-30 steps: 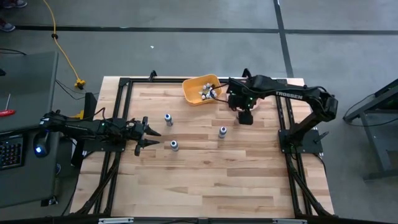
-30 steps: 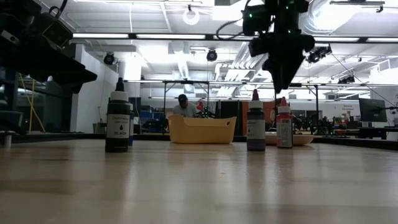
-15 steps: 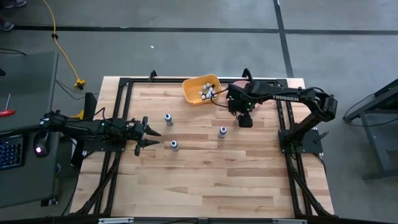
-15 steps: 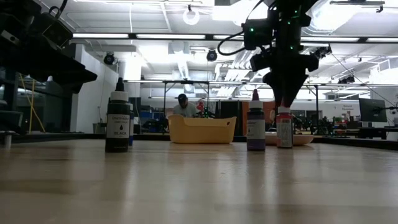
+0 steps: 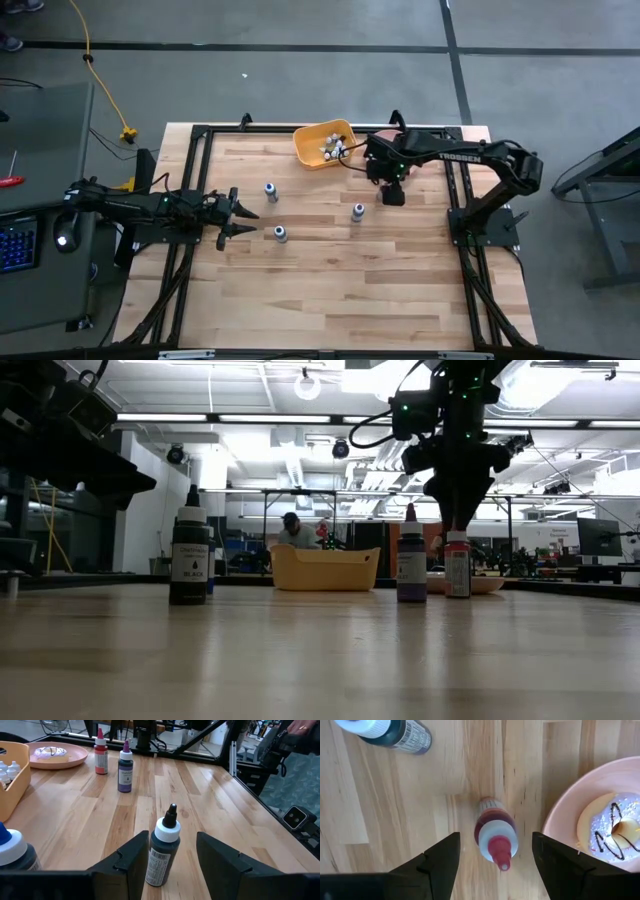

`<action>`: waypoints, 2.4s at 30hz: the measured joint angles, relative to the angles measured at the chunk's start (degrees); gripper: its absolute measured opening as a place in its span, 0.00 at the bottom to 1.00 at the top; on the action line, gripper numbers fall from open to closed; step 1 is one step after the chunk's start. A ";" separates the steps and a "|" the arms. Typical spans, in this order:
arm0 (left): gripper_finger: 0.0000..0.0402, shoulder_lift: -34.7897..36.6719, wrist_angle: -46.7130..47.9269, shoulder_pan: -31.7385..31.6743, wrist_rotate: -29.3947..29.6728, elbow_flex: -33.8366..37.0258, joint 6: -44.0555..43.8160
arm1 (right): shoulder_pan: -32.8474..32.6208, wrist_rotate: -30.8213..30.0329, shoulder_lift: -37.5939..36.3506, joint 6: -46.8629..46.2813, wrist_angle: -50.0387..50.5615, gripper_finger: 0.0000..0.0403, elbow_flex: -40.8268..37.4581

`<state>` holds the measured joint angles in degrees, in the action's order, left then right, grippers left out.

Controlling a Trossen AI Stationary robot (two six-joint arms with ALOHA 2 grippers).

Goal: Pick & Place food coloring
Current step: Put the large pink food coloring bottle into the yellow bin

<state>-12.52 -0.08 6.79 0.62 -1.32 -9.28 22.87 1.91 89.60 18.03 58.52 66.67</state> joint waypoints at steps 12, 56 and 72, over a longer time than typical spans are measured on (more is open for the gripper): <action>0.41 0.00 0.00 0.00 -0.02 0.00 0.00 | 0.79 0.27 1.25 -1.68 -0.63 0.59 0.00; 0.41 0.00 0.00 -0.02 0.00 0.00 0.00 | 1.14 2.94 1.96 -10.78 0.04 0.28 -0.02; 0.41 0.00 0.00 0.00 0.00 0.00 0.00 | 1.09 4.96 -5.75 -16.46 0.47 0.27 -0.02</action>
<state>-12.51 -0.08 6.79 0.62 -1.32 -9.28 23.97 6.87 83.85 1.57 58.99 66.65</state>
